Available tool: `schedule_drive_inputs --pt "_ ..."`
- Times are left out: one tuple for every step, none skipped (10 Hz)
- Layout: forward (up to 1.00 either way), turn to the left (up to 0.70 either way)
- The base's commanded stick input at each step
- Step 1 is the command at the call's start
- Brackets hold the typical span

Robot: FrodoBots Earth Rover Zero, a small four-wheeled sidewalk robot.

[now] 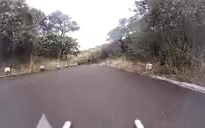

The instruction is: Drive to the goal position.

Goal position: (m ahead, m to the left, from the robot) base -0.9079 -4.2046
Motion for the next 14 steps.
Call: schedule_drive_inputs --pt "0.50 0.00" --pt "0.50 0.00" --pt "0.50 0.00" --pt "0.50 0.00" --pt "0.50 0.00" --pt "0.50 0.00" --pt "0.50 0.00" --pt "0.50 0.00" --pt "0.50 0.00" --pt "0.50 0.00" --pt "0.50 0.00" --pt "0.50 0.00" --pt "0.50 0.00" --pt "0.50 0.00"
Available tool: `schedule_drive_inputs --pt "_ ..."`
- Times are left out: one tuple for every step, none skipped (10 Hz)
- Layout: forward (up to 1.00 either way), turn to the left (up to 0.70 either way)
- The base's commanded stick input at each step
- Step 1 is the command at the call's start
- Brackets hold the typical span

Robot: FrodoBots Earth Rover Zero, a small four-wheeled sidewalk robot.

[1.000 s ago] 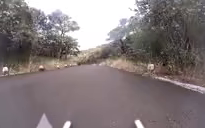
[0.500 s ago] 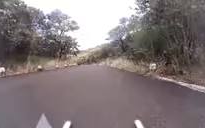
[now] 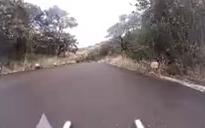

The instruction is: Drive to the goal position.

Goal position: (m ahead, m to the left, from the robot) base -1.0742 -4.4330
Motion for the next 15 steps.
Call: schedule_drive_inputs --pt "0.50 0.00" --pt "0.50 0.00" --pt "0.50 0.00" --pt "0.50 0.00" --pt "0.50 0.00" --pt "0.50 0.00" --pt "0.50 0.00" --pt "0.50 0.00" --pt "0.50 0.00" --pt "0.50 0.00" --pt "0.50 0.00" --pt "0.50 0.00" --pt "0.50 0.00" --pt "0.50 0.00" --pt "0.50 0.00"
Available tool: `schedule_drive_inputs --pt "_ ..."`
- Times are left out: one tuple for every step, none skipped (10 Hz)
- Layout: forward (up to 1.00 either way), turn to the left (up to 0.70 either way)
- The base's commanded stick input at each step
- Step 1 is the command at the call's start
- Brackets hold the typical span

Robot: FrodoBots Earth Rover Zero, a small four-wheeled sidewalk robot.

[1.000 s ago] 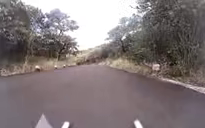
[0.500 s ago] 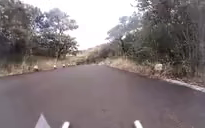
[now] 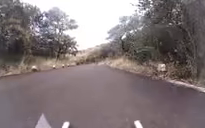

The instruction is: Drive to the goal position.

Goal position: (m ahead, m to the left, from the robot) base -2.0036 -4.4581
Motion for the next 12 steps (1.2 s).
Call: schedule_drive_inputs --pt "0.50 0.00" --pt "0.50 0.00" --pt "0.50 0.00" --pt "0.50 0.00" --pt "0.50 0.00" --pt "0.50 0.00" --pt "0.50 0.00" --pt "0.50 0.00" --pt "0.50 0.00" --pt "0.50 0.00" --pt "0.50 0.00" --pt "0.50 0.00"
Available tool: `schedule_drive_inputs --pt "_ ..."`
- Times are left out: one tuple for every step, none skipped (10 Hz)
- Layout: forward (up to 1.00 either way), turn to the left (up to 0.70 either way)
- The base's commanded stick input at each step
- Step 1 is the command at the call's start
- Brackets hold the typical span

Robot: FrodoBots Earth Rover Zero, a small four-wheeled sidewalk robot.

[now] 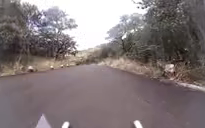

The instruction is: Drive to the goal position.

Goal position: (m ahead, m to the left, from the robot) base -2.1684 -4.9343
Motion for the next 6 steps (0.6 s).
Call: schedule_drive_inputs --pt "0.50 0.00" --pt "0.50 0.00" --pt "0.50 0.00" --pt "0.50 0.00" --pt "0.50 0.00" --pt "0.50 0.00"
